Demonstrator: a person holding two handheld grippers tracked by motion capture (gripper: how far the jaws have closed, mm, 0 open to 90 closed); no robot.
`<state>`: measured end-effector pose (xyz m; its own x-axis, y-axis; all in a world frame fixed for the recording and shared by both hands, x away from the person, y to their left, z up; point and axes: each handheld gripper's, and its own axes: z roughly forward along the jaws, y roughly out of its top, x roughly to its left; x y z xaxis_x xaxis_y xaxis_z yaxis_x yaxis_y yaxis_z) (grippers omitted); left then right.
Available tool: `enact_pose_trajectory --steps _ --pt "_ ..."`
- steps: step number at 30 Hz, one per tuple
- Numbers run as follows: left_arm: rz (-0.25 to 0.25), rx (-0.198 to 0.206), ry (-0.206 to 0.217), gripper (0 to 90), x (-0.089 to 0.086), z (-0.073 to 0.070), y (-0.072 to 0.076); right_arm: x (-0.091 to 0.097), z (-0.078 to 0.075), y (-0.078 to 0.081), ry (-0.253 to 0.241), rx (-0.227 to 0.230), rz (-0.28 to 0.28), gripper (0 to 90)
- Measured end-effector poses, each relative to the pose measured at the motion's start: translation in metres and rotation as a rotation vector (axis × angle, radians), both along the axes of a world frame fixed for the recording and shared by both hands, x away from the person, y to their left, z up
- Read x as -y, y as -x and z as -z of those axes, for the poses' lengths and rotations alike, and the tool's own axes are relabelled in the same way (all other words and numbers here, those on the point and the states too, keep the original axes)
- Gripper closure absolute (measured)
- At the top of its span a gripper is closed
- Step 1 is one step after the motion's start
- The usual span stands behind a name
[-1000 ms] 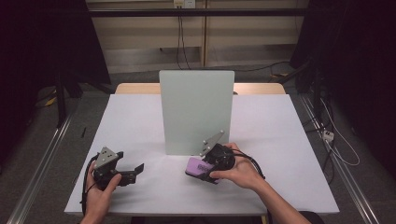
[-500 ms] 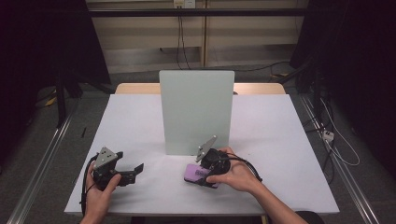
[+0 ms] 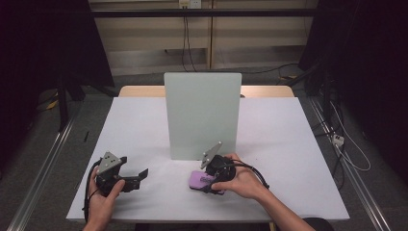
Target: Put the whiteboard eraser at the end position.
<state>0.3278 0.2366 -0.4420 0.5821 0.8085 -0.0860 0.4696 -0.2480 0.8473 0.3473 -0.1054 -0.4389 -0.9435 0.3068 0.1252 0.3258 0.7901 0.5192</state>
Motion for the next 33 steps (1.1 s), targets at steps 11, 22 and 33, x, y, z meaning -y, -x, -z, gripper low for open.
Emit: enact_pose_trajectory --steps 11,22,33 --pt "0.016 -0.005 0.003 6.0 0.003 0.0 -0.004 0.003 0.003 0.0 -0.026 0.002 0.054 26.5" --pt "0.017 -0.003 0.005 6.0 0.004 0.0 -0.005 0.011 -0.003 -0.002 -0.096 0.026 0.114 8.6" --pt "0.016 -0.003 0.006 6.0 0.003 0.0 -0.005 0.02 -0.011 -0.003 -0.163 0.051 0.161 7.8"
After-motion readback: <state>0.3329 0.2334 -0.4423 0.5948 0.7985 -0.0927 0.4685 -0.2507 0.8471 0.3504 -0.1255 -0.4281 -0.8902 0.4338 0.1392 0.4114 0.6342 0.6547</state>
